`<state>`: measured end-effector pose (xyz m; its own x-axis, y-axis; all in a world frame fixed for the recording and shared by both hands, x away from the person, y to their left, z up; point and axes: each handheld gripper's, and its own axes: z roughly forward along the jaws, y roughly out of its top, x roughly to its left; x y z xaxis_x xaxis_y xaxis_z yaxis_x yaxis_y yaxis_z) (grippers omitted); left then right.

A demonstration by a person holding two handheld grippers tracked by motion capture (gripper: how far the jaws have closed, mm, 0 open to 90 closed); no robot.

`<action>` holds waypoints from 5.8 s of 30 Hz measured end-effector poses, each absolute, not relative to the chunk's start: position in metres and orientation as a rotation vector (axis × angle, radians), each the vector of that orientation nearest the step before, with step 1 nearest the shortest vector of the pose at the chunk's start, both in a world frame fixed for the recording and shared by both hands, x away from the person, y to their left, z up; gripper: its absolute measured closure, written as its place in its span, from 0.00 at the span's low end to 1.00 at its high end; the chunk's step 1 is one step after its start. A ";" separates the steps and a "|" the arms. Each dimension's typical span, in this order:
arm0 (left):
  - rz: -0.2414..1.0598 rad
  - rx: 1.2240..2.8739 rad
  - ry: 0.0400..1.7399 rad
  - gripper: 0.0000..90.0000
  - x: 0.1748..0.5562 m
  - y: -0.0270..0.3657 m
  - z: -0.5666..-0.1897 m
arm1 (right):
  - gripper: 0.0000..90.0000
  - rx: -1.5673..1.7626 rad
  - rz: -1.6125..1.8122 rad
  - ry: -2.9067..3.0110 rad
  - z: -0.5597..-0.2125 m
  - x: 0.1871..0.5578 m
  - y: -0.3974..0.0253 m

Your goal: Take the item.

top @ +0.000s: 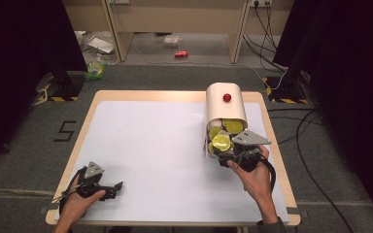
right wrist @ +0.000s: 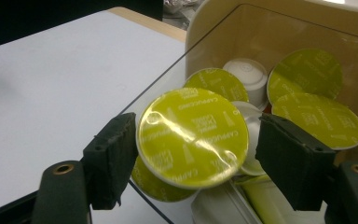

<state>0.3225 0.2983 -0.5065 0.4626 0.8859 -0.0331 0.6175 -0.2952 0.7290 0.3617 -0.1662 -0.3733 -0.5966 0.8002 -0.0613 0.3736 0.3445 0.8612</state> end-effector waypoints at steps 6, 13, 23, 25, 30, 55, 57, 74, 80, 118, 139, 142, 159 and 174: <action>0.500 2.026 1.247 0.00 0.322 0.298 -0.507 | 0.32 1.024 1.184 2.142 -0.374 0.366 -0.161; 0.500 2.025 1.248 0.00 0.322 0.298 -0.507 | 0.37 1.030 1.183 2.149 -0.375 0.366 -0.161; 0.500 2.025 1.248 0.00 0.322 0.298 -0.507 | 0.36 1.065 1.185 2.148 -0.374 0.364 -0.166; 0.501 2.025 1.248 0.00 0.322 0.298 -0.507 | 0.39 1.065 1.190 2.154 -0.374 0.363 -0.167; 0.500 2.025 1.248 0.00 0.322 0.298 -0.507 | 0.42 1.057 1.199 2.163 -0.374 0.362 -0.166; 0.500 2.024 1.248 0.00 0.322 0.298 -0.507 | 0.43 1.015 1.265 2.050 -0.352 0.352 -0.178; 0.500 2.024 1.248 0.00 0.322 0.298 -0.507 | 0.43 1.011 1.267 2.048 -0.352 0.352 -0.179; 0.501 2.024 1.248 0.00 0.322 0.298 -0.507 | 0.43 1.034 1.314 1.957 -0.342 0.342 -0.204; 0.501 2.024 1.248 0.00 0.322 0.298 -0.507 | 0.43 1.056 1.319 1.912 -0.339 0.336 -0.218; 0.499 2.023 1.248 0.00 0.322 0.298 -0.507 | 0.43 1.177 1.225 1.796 -0.355 0.337 -0.266; 0.500 2.023 1.248 0.00 0.322 0.298 -0.507 | 0.43 1.277 1.166 1.771 -0.385 0.350 -0.285; 0.500 2.023 1.248 0.00 0.322 0.298 -0.507 | 0.43 1.289 1.153 1.773 -0.391 0.352 -0.286; 0.500 2.023 1.248 0.00 0.322 0.298 -0.507 | 0.43 1.341 1.090 1.807 -0.425 0.364 -0.286; 0.500 2.023 1.248 0.00 0.322 0.298 -0.507 | 0.43 1.361 1.071 1.816 -0.442 0.369 -0.287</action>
<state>0.3223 0.2984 -0.5065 0.4617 0.8864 -0.0344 0.6170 -0.2930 0.7304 0.3686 -0.2871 -0.4416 -0.2752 0.9614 -0.0092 0.4568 0.1391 0.8786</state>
